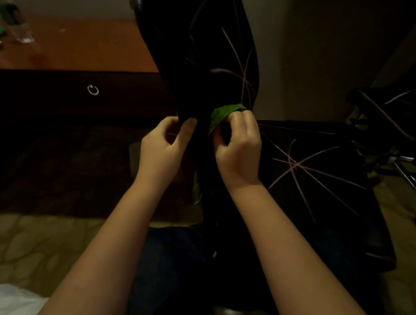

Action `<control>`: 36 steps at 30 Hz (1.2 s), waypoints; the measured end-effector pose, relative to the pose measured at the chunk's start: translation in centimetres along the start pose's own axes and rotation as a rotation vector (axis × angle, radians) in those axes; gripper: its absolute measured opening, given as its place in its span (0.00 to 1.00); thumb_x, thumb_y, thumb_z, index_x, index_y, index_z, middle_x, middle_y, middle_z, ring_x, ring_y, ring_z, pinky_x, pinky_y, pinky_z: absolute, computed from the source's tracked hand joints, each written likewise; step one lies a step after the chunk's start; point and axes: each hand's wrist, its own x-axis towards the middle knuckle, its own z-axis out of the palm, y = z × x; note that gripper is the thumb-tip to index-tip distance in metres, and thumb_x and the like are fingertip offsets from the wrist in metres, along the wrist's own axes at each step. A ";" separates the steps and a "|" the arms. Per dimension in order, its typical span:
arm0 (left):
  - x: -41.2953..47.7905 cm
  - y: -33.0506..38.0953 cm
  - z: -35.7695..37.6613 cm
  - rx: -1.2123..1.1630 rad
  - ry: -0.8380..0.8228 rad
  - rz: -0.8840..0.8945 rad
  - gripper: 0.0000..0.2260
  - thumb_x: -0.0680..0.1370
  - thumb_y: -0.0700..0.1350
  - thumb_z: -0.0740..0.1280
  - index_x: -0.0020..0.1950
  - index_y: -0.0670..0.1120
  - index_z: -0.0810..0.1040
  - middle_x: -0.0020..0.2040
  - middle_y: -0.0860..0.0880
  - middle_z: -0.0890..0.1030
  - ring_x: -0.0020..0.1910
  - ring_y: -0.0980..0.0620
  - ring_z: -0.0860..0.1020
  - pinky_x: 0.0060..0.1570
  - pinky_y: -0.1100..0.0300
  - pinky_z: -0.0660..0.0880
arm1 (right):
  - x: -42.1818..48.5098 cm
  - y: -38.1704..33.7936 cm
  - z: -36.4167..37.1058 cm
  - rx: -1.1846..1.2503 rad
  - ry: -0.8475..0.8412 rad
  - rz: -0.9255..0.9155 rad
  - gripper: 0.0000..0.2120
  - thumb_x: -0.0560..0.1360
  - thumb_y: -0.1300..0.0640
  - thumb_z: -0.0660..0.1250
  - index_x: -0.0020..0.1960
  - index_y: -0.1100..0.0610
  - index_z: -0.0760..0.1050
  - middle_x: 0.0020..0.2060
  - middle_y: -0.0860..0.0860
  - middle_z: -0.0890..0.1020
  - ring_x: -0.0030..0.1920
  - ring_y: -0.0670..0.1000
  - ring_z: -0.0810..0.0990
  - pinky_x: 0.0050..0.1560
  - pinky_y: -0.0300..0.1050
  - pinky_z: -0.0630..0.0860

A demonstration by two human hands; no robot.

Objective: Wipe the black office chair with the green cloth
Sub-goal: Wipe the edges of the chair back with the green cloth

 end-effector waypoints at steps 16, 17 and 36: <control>-1.0 -1.8 1.0 -0.162 0.000 0.017 0.29 0.75 0.68 0.58 0.63 0.46 0.77 0.56 0.53 0.80 0.56 0.58 0.78 0.52 0.65 0.75 | -9.0 5.8 0.8 -0.006 0.025 0.262 0.07 0.70 0.71 0.70 0.39 0.65 0.73 0.38 0.60 0.74 0.36 0.57 0.74 0.41 0.35 0.65; -1.1 -1.9 1.1 -0.166 0.002 0.013 0.28 0.76 0.67 0.58 0.62 0.46 0.77 0.55 0.53 0.80 0.55 0.57 0.79 0.52 0.63 0.76 | -9.4 6.1 0.9 0.000 0.024 0.271 0.06 0.70 0.71 0.70 0.39 0.65 0.73 0.38 0.60 0.74 0.36 0.57 0.74 0.41 0.35 0.65; -3.7 -4.5 2.9 -0.010 -0.205 -0.156 0.22 0.76 0.57 0.66 0.65 0.46 0.75 0.48 0.57 0.79 0.40 0.65 0.78 0.37 0.66 0.75 | -3.6 2.7 -2.1 0.173 0.125 0.282 0.08 0.68 0.72 0.65 0.47 0.67 0.78 0.42 0.53 0.78 0.45 0.44 0.75 0.49 0.27 0.70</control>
